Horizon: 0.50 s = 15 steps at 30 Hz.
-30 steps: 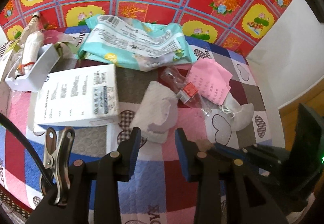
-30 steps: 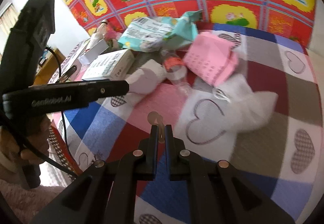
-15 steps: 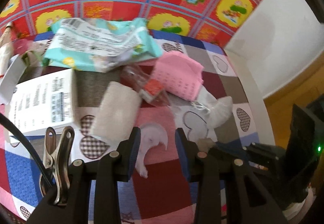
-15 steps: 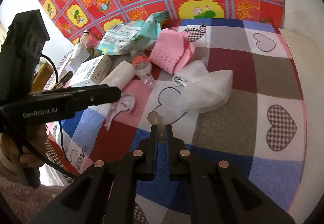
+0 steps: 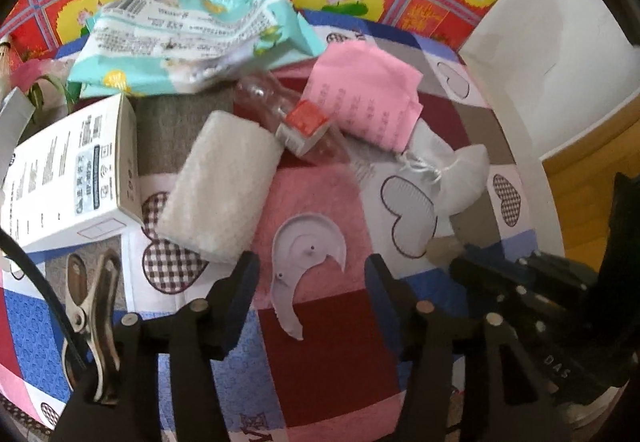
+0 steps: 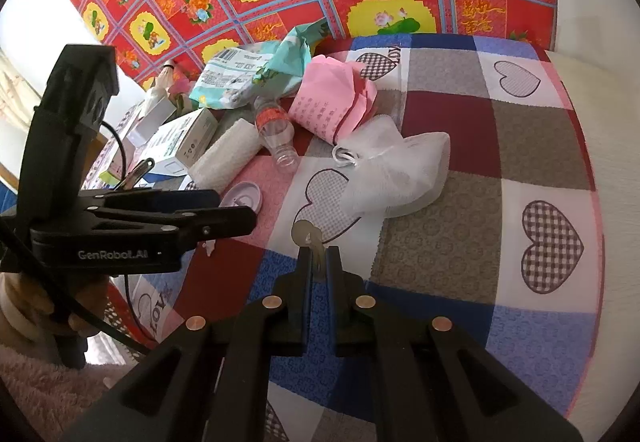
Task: Collect trash
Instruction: 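Lower both grippers onto the pale lilac round plastic lid and close them, then lift the lilac lid and carry it over the red bucket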
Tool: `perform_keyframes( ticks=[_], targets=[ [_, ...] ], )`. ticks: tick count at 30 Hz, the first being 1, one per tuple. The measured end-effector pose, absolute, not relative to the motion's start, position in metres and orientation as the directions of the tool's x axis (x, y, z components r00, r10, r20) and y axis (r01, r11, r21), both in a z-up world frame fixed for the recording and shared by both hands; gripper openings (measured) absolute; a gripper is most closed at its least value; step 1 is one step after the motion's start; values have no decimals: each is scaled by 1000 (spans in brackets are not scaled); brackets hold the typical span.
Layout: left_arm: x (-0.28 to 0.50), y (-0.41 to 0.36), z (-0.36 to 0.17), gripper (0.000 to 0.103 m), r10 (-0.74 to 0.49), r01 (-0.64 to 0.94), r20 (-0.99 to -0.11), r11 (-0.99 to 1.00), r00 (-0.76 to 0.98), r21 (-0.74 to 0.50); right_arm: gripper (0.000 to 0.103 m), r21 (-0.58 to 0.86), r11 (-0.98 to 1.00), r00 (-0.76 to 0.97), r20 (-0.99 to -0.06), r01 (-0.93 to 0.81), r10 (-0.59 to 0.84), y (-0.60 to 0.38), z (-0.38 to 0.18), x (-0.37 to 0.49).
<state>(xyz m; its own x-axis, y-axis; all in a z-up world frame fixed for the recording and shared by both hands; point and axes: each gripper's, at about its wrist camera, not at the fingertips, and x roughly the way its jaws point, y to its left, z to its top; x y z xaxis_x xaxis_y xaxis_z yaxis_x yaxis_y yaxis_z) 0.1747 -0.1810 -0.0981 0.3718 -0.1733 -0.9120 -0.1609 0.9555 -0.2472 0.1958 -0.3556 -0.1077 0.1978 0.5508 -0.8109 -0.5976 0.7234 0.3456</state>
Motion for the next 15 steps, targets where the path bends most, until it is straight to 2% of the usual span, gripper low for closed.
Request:
perform_keyframes(
  ticks=[5, 15],
  targets=[
    [186, -189, -101, 65, -146, -139, -914, 967, 379, -213, 8, 343, 727, 200, -813, -595, 547, -357, -109, 196],
    [195, -211, -106, 62, -13, -74, -932, 996, 363, -42, 8, 367, 731, 188, -811, -575, 554, -360, -114, 200]
  ],
)
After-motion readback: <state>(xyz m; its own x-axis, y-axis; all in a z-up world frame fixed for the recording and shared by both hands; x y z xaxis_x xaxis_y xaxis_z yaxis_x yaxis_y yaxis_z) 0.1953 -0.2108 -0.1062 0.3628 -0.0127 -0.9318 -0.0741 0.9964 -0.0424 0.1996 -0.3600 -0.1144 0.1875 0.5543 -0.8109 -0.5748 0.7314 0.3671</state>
